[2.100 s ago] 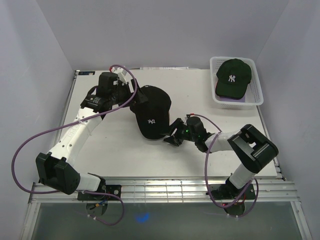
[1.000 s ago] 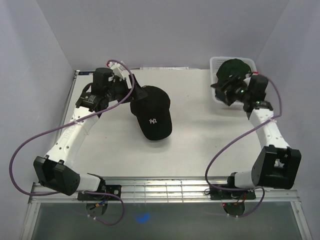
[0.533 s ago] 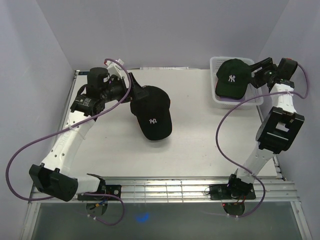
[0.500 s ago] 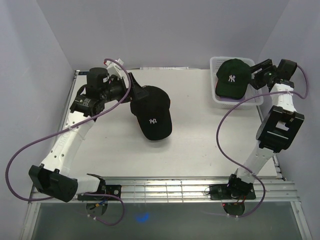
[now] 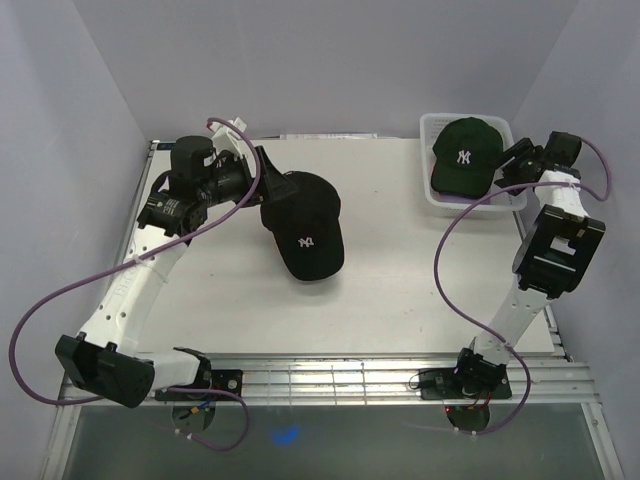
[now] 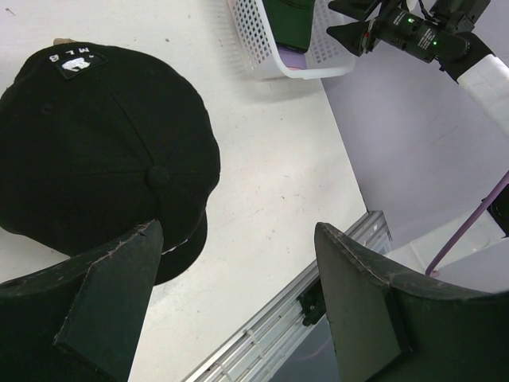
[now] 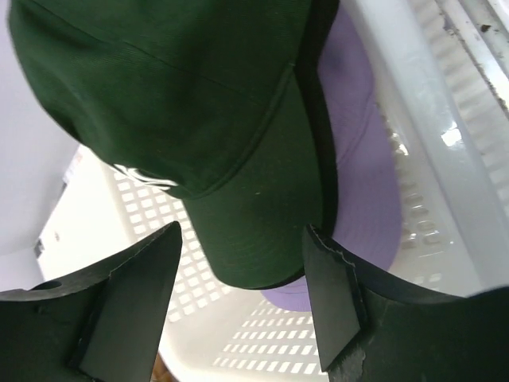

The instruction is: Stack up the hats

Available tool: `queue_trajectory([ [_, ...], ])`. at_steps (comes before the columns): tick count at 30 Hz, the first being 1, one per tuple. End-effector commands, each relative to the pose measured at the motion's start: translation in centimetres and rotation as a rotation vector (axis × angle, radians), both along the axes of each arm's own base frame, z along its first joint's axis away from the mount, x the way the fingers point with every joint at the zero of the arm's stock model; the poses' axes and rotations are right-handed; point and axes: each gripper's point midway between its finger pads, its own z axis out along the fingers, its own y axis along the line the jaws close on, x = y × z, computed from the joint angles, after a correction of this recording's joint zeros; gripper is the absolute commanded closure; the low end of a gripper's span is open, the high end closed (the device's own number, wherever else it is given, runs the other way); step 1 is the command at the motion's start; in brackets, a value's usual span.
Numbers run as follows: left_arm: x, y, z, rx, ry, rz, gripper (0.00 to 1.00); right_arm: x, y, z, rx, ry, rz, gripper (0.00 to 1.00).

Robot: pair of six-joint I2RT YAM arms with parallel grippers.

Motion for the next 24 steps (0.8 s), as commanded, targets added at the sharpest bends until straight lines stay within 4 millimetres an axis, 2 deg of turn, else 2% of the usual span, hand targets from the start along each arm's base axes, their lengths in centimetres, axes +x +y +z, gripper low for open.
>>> queue_trajectory([
  [1, -0.3, 0.0, 0.3, -0.006, -0.011, -0.016, 0.13, -0.5, -1.2, -1.7, -0.076, 0.028, 0.003, 0.32],
  [7, -0.3, 0.1, 0.0, -0.001, -0.007, -0.009, 0.13, -0.6, -1.6, -3.2, -0.119, 0.049, 0.029, 0.32],
  [16, 0.0, 0.1, -0.5, 0.006, -0.001, -0.006, 0.13, 0.9, -1.3, -4.7, -0.182, 0.052, 0.077, 0.33],
  [24, 0.5, -0.1, -1.1, 0.006, 0.010, -0.006, 0.13, 2.3, 0.1, -4.7, -0.146, -0.034, 0.118, 0.48],
])
